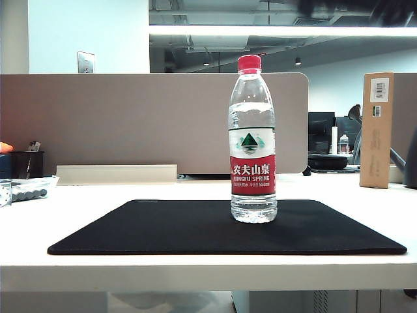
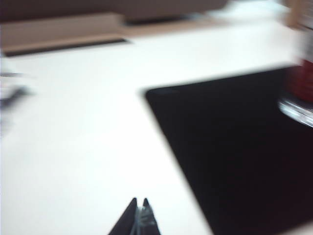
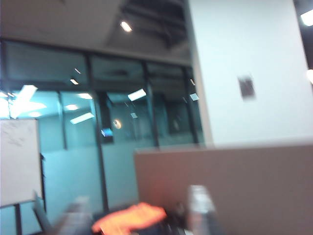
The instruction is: Stand the plastic bottle up on the black mouse pad.
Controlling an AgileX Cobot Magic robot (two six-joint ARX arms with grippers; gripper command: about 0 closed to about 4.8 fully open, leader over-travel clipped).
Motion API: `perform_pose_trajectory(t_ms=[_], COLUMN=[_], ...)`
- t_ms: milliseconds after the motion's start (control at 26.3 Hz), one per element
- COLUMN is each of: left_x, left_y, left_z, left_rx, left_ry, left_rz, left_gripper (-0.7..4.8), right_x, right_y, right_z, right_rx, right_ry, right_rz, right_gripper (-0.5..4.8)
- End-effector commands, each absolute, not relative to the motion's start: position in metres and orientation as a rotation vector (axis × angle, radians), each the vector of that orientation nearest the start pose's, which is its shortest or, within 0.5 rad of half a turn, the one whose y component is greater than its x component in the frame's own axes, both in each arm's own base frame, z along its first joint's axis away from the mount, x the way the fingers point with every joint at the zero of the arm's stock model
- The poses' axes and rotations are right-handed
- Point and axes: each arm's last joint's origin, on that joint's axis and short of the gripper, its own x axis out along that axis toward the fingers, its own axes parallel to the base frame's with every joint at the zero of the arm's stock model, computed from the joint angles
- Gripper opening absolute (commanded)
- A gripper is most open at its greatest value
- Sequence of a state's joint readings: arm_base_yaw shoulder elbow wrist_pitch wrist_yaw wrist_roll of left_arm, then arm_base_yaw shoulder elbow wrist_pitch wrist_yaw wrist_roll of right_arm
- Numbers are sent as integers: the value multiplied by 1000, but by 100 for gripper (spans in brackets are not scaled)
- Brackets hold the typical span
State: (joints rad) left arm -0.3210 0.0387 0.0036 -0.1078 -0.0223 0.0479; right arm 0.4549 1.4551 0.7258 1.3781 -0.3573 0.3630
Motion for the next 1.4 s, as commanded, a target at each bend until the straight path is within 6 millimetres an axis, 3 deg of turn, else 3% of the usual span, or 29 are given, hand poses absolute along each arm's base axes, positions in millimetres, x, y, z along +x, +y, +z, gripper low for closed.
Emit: perform_pose_trajectory(t_ms=[38,190,266,493,797,1063,1404], left_x=[95,97,97,97,97,97,97], left_y=[-20,-8,-2,1,1,1,1], left_z=[158,158,158,158,158,158,158], left_rx=[55,50,48,46,46,46,46], left_ry=[74,76,77,77,77,77,77], left_rz=[-178,-53,8,37,39,39,39], left_gripper=[-4,-4,-4,-4,-4,-4,-4], right_x=[234,208,198,172,135,116,113], right_y=[127,115,110,95,74,65,64], right_z=[330,357,365,369,372,380,382], right_rx=[350,338,338,366,309,315,274], right_ry=[-618,-700,-647,-344,-242,-311,-339], right_rz=[951,977,978,864,759,765,758], right_gripper=[-8,-6,-6,-6,-5,-5,-5])
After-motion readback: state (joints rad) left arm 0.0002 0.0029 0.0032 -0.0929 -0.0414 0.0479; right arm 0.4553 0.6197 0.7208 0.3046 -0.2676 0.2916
